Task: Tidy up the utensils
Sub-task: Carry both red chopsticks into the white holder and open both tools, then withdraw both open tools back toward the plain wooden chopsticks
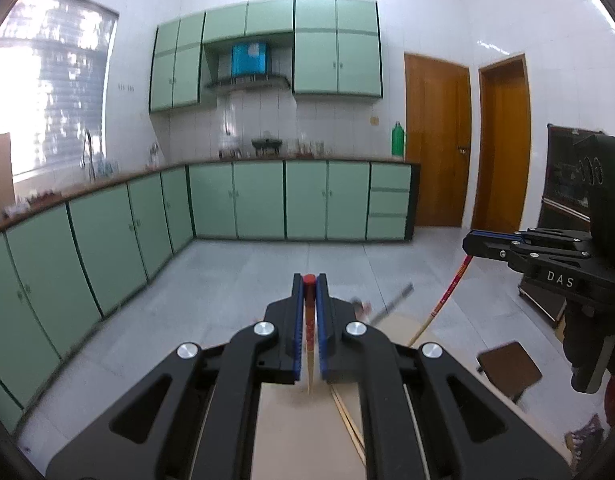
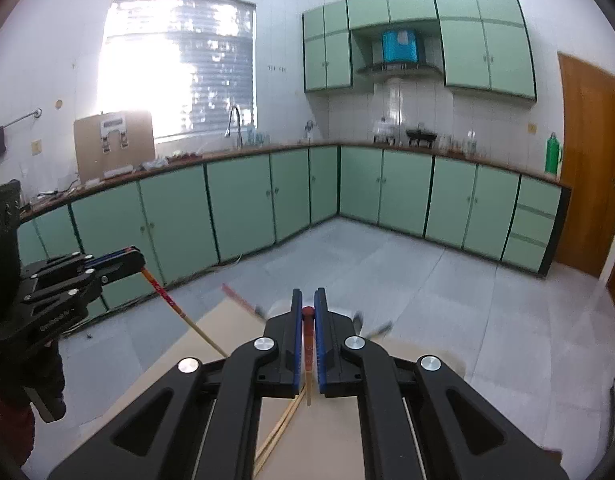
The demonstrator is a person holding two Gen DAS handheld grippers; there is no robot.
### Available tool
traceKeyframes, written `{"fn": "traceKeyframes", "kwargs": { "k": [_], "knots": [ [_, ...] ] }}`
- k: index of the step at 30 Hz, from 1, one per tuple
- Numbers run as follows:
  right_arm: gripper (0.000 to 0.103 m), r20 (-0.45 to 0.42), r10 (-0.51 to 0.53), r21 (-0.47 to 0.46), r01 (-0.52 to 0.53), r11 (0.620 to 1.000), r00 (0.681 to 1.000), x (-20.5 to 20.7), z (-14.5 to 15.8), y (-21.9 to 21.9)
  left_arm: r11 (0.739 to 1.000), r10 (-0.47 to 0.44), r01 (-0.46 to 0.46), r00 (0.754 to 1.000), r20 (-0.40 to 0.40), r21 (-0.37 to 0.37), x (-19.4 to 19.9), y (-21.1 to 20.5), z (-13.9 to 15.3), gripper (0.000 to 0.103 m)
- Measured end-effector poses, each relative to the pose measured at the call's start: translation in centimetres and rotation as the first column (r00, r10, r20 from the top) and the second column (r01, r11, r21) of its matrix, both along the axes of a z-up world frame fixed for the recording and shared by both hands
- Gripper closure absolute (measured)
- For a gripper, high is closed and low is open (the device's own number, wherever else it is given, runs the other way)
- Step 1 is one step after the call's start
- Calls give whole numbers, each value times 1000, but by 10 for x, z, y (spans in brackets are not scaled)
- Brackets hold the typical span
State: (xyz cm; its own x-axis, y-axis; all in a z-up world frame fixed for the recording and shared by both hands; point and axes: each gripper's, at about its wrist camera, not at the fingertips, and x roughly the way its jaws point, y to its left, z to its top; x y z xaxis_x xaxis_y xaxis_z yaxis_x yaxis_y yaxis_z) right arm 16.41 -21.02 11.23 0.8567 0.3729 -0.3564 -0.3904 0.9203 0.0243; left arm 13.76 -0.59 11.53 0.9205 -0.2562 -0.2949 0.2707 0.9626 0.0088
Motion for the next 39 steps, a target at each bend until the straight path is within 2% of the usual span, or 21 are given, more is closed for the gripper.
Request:
{"fn": "traceKeyframes", "kwargs": {
  "k": [5,9,12,20,27,29,32,39],
  "knots": [
    [97,65,-18,10,17,1000,998,20,30,3,1000,-3,4,995,100,-6,20,-9,36,98],
    [97,83,-27,32,25,999,996,43,41,6,1000,-4,5,993,121,-13,49,-21,43,98],
    [97,60,-37,31,35,999,998,69,31,11,999,-12,15,996,86,-29,73,-28,34,98],
    [97,-29,-51,-8,51,999,998,118,-18,22,999,-14,12,1000,-25,-52,130,-28,-13,98],
    [96,-139,-39,-2,39,999,990,146,-51,23,998,-36,28,990,-134,-55,157,-20,-47,96],
    [93,-148,-46,1,47,999,988,147,-54,20,998,-33,26,989,-146,-51,158,-19,-51,90],
    [79,-148,-68,8,71,997,987,145,-55,11,999,-27,21,991,-131,-41,154,-14,-48,75],
    [49,-87,-125,28,128,991,988,113,-46,-10,999,-4,1,996,-85,-42,128,-2,-35,57]
  ]
}}
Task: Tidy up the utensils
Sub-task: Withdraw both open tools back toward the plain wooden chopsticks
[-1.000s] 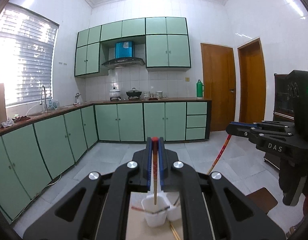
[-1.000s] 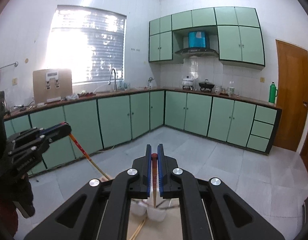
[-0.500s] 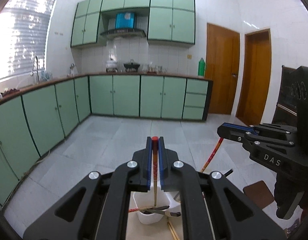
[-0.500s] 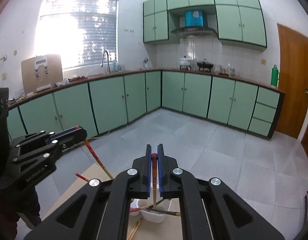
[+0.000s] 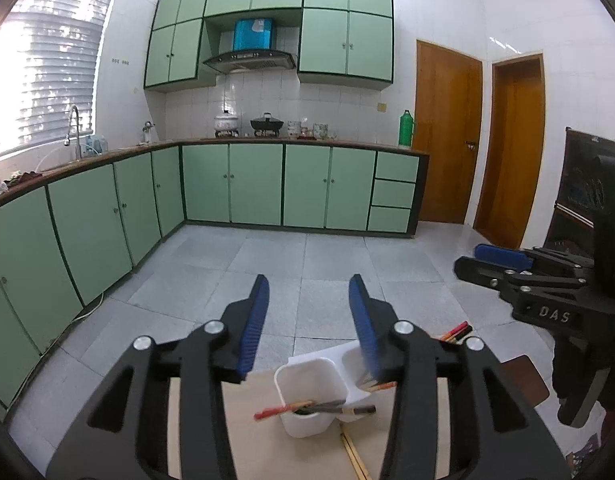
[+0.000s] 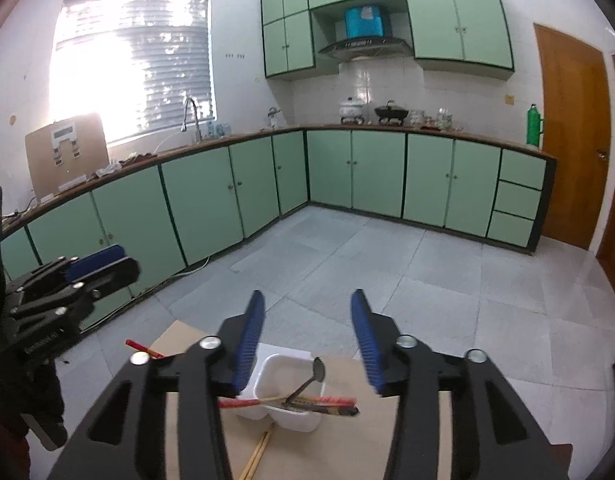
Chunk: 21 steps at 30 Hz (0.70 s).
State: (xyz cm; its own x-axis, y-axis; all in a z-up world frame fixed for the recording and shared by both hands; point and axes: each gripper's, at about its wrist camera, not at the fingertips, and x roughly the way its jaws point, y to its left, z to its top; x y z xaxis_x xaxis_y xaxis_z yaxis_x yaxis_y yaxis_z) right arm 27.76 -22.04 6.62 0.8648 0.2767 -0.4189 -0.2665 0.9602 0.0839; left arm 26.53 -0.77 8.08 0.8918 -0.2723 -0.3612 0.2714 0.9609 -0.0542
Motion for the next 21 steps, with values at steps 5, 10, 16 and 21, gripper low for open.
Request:
{"fn": "traceKeyframes", "kwargs": {
  "k": [5,10,16,21],
  "knots": [
    [37,46,-38,14,37,999,998,-33,1,-15,1000,30,-30,999,32,-1,-36,9,1,47],
    [21,64,-61,40,58,997,996,-74,-13,-26,998,61,-61,998,21,-27,-82,21,-18,36],
    [6,36,-72,58,70,996,997,-115,-44,-24,997,73,-74,997,-37,-31,-119,23,-54,19],
    [6,-21,-78,44,79,996,997,-142,-80,-14,997,71,-73,991,-112,-17,-138,20,-91,15]
  ]
}}
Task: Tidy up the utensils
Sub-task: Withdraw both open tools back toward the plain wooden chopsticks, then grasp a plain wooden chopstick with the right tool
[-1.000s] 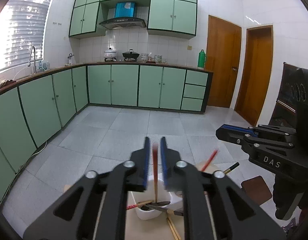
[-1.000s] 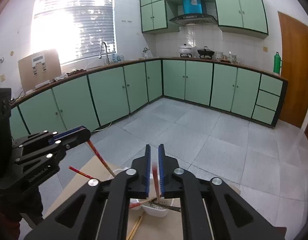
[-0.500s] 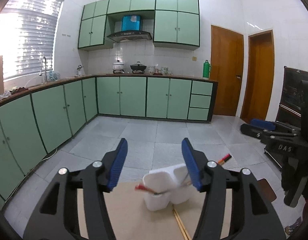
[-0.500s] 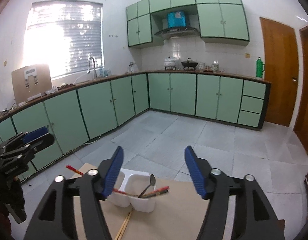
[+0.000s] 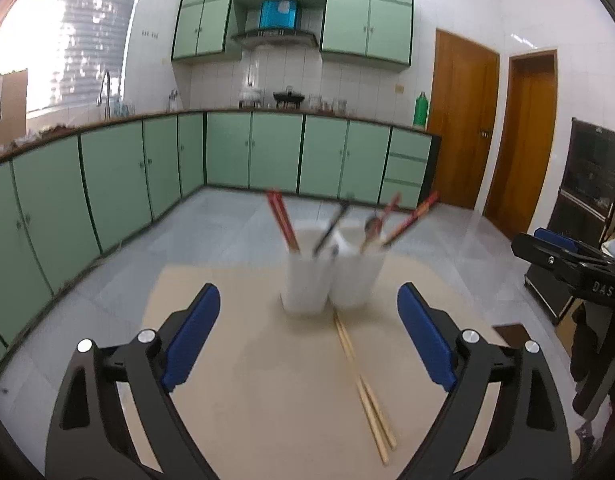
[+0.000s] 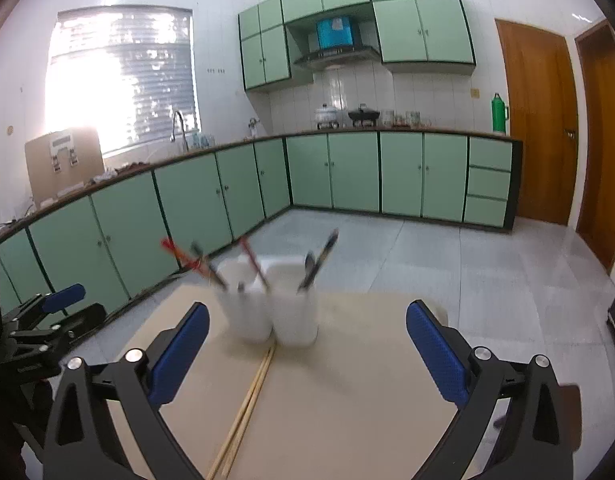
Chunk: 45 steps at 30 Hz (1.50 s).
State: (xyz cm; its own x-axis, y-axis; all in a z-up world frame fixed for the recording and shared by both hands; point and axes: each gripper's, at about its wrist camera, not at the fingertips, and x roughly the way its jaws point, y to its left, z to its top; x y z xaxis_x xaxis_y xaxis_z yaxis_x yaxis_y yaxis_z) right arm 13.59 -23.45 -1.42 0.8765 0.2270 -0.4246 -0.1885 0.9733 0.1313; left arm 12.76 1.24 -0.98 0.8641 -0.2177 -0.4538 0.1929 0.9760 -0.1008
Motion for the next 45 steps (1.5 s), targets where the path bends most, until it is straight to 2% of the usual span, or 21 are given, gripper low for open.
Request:
{"fn": "traceKeyframes", "kwargs": {
  "k": [6,11,16,20,28,33,45],
  "knots": [
    [6,-108,7,7,-6,1000,994,-21,-53,15,999,19,-16,993,-116,29,-14,3,-51,15],
    [6,-178,-16,-27,11,1000,984,-29,-87,27,997,42,-28,977,-210,70,-20,9,-92,15],
    [7,-239,-14,-27,8,1000,971,-34,-111,41,994,67,-41,959,-275,100,-21,11,-117,15],
    [12,-284,-8,-41,-4,999,959,-33,-124,53,992,79,-42,942,-325,120,-23,13,-132,15],
    [36,-355,27,-68,-55,996,934,-32,-143,79,990,100,-56,923,-371,129,-27,21,-145,15],
    [50,-381,40,-77,-75,994,924,-32,-151,88,991,106,-65,921,-376,118,-27,24,-144,15],
    [67,-395,44,-99,-90,991,918,-25,-153,101,992,108,-73,917,-383,104,-25,24,-145,15]
  ]
}}
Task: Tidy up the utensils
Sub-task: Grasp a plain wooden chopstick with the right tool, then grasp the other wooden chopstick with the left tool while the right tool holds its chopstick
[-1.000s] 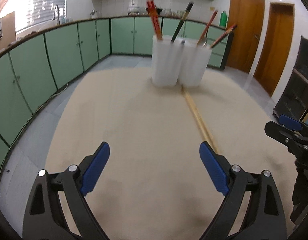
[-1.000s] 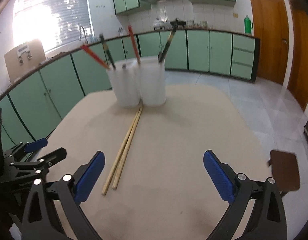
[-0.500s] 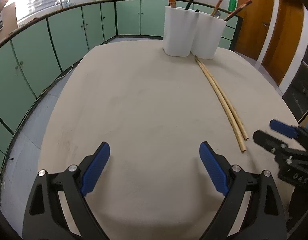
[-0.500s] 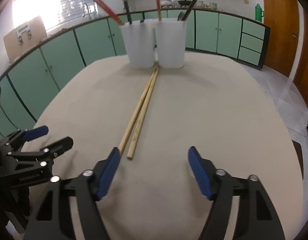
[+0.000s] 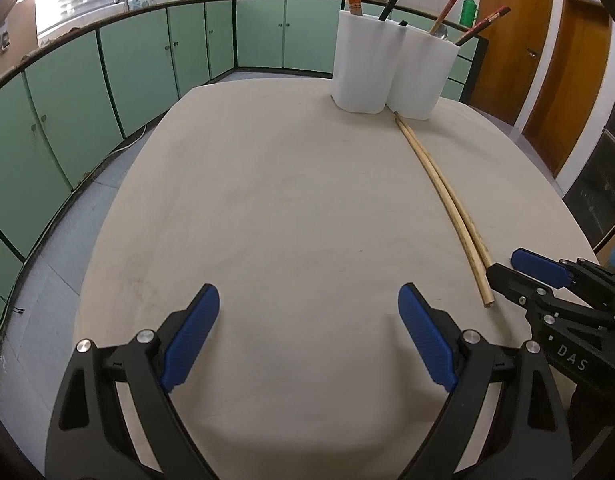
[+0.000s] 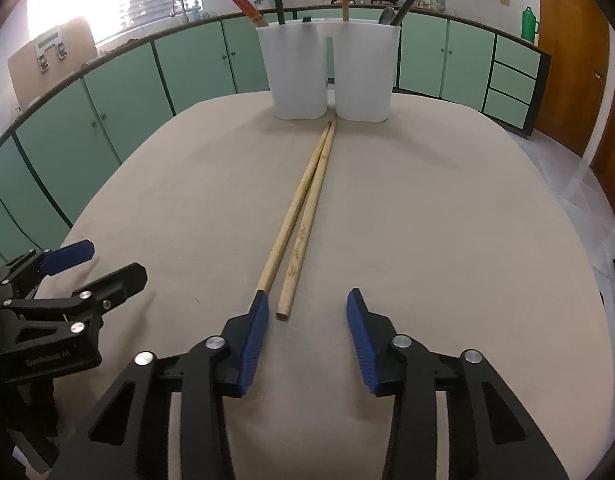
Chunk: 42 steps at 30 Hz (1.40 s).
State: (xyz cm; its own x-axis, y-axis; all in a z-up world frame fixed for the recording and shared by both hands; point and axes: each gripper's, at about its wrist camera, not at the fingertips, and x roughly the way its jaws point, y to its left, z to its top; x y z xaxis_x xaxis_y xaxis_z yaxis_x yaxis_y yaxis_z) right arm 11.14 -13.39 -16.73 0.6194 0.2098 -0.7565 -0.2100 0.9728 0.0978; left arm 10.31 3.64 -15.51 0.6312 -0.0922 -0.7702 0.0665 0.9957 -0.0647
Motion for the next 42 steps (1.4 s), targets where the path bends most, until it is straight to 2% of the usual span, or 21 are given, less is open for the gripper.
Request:
{"fn": "traceKeyframes", "kwargs": {
  "k": [2,6,9,18,32,42],
  "knots": [
    [70,-1,1,-3,-1,1000,1000,1,0,1,1000,0,0,1000,0,0,0,0,0,15],
    [81,-6,12,5,-11,1000,1000,4,-1,2,1000,-2,2,1000,-1,3,1,-1,0,15],
    [94,-9,25,13,-25,1000,1000,5,-2,3,1000,-8,8,1000,-2,9,2,-3,-1,15],
    [95,-5,11,37,-11,999,1000,-1,-1,-7,999,-31,31,1000,0,4,-1,-16,0,15],
    [96,5,-103,52,102,993,995,-20,3,-67,992,-122,122,992,-10,-21,-4,-75,-1,15],
    [96,13,-134,70,133,989,991,-19,2,-86,992,-124,124,992,-36,15,3,-100,-8,29]
  ]
}}
